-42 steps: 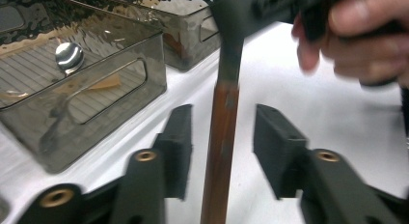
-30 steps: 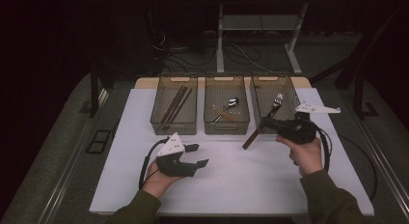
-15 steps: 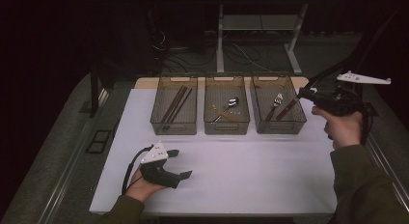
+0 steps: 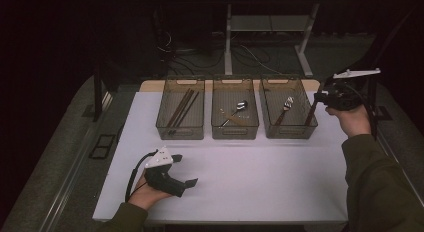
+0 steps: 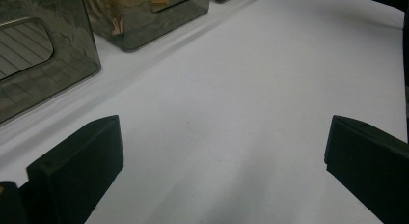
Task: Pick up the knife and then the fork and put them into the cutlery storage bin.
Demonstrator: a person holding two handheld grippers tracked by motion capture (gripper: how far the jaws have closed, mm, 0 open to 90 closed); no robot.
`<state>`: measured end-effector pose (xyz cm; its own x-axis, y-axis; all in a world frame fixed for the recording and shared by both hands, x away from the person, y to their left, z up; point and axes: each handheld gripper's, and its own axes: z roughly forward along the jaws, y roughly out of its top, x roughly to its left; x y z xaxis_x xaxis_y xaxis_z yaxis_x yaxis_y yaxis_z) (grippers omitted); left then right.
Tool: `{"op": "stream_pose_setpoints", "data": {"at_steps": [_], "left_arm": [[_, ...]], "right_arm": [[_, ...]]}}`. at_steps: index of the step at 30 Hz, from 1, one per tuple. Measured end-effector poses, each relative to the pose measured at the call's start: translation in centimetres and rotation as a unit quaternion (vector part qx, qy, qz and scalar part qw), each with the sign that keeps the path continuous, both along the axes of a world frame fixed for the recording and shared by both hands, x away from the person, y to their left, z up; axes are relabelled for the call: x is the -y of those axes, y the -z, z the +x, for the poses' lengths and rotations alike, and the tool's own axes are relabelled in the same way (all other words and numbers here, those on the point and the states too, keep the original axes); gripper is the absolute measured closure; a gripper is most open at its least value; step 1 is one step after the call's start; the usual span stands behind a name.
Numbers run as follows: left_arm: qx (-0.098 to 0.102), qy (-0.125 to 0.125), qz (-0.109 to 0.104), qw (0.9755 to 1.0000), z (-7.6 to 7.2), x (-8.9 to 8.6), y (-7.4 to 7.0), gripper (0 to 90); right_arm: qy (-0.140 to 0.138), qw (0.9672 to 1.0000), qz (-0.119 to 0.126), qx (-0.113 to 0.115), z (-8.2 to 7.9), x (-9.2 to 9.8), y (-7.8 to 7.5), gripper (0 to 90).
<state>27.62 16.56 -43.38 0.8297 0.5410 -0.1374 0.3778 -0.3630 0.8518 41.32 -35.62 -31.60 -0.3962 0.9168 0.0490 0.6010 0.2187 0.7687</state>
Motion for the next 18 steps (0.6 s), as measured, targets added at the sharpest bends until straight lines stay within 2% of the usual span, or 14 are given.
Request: {"op": "stream_pose_setpoints", "data": {"at_steps": [2,4,5,8,11,16,18], "left_arm": [[-0.002,0.003,0.003,1.0,0.0,0.0,0.0,0.0],[-0.002,0.004,0.003,1.0,0.0,0.1,0.1,0.0],[-0.002,0.005,0.003,1.0,-0.1,0.2,0.1,0.0],[-0.002,0.008,0.003,1.0,-0.1,0.2,0.0,0.0],[-0.003,0.011,0.004,0.9999,-0.1,0.3,0.0,0.0],[-0.003,0.018,0.007,0.9998,-0.2,0.4,0.0,0.2],[-0.001,0.019,0.006,0.9998,-0.2,0.4,0.0,0.2]], "right_arm": [[-0.005,0.9998,-0.003,-0.02,0.5,-0.3,0.6,88.9],[-0.008,0.9992,-0.023,-0.031,0.9,-0.7,1.3,88.9],[-0.012,0.9991,-0.02,-0.036,1.2,-1.0,1.8,88.9],[-0.009,0.9996,-0.007,-0.026,1.7,-1.5,2.5,88.7],[-0.008,0.9998,-0.006,-0.015,2.3,-2.3,3.0,88.2],[-0.004,0.9997,-0.008,-0.02,3.8,-3.5,4.5,87.2],[0.001,0.9996,-0.01,-0.025,4.1,-3.8,5.1,75.7]]}}
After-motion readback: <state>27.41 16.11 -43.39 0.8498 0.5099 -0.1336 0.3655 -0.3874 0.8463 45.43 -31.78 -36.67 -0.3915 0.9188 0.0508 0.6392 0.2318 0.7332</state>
